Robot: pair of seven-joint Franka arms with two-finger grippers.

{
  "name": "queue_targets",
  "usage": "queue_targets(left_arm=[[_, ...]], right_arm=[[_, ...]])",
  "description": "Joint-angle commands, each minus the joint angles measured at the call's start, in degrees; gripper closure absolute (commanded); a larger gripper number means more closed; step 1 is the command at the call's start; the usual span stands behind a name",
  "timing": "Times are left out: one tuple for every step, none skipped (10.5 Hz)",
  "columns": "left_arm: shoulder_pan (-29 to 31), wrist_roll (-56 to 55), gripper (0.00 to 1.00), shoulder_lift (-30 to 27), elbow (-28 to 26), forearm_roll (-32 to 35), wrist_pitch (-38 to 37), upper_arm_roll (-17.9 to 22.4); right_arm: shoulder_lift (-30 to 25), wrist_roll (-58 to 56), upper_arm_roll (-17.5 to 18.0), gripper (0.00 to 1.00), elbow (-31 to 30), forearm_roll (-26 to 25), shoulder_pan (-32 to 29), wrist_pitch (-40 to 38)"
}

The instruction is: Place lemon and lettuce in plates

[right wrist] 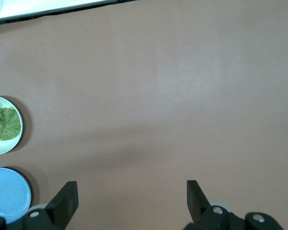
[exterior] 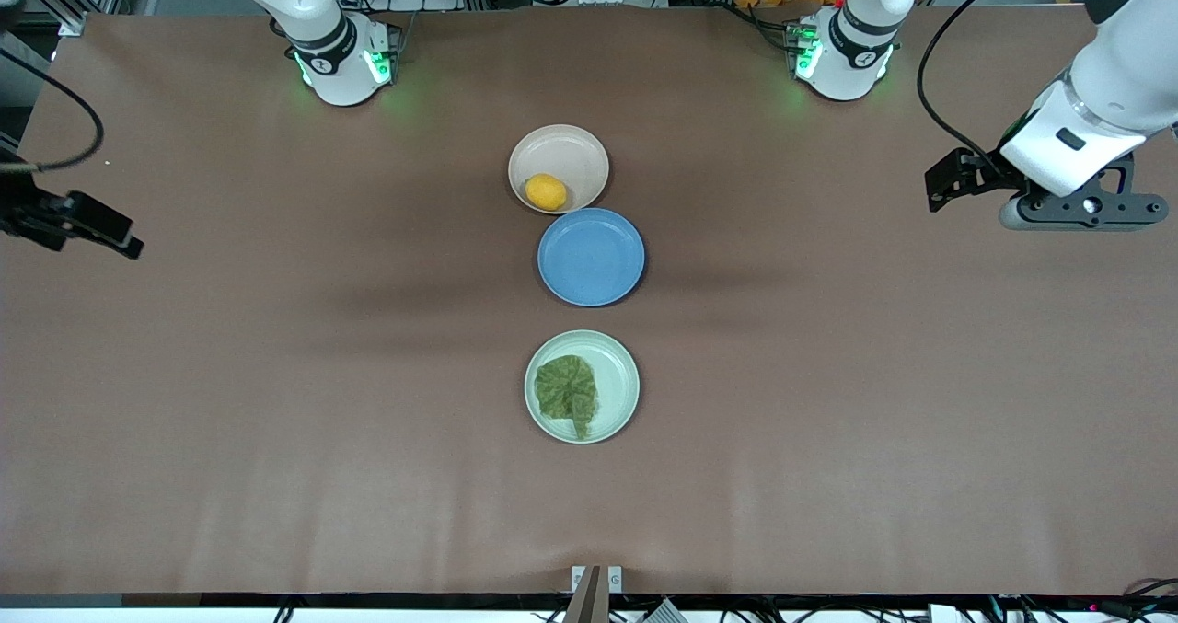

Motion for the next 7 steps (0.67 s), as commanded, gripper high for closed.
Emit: queue_targets(left_arm=[[0.35, 1.82, 0.0, 1.31, 2.5, -0.61, -2.12, 0.14], [0.26, 1.73, 0.0, 1.14, 2.5, -0.44, -2.56, 0.05], [0.26, 1.82, 0.0, 0.7, 2.5, -0.26, -3.17, 0.05], [0.35, 1.99, 0.0, 0.52, 2.59, -0.17, -3.44, 0.14], [0.35, 2.43, 0.0, 0.43, 2.94, -0.17, -3.44, 0.31], [0.35, 2.44, 0.0, 0.43, 4.07, -0.26, -3.44, 0.4], [0.35, 2.44, 0.0, 0.43, 4.6, -0.26, -3.44, 0.4]], right_arm=[[-1.19, 0.49, 0.51, 0.0, 0.7, -2.26, -0.47, -5.02], [-1.1, 0.58, 0.6, 0.0, 1.49, -2.26, -0.47, -5.74], [-1.1, 0.41, 0.6, 0.0, 1.59, -2.17, -0.47, -5.75], [-1.1, 0.58, 0.69, 0.0, 1.59, -2.26, -0.47, -5.75], [-0.92, 0.58, 0.69, 0.0, 1.59, -2.17, -0.47, -5.75], [-0.83, 0.5, 0.69, 0.0, 1.5, -2.17, -0.47, -5.75], [-0.83, 0.41, 0.69, 0.0, 1.41, -2.17, -0.56, -5.75]])
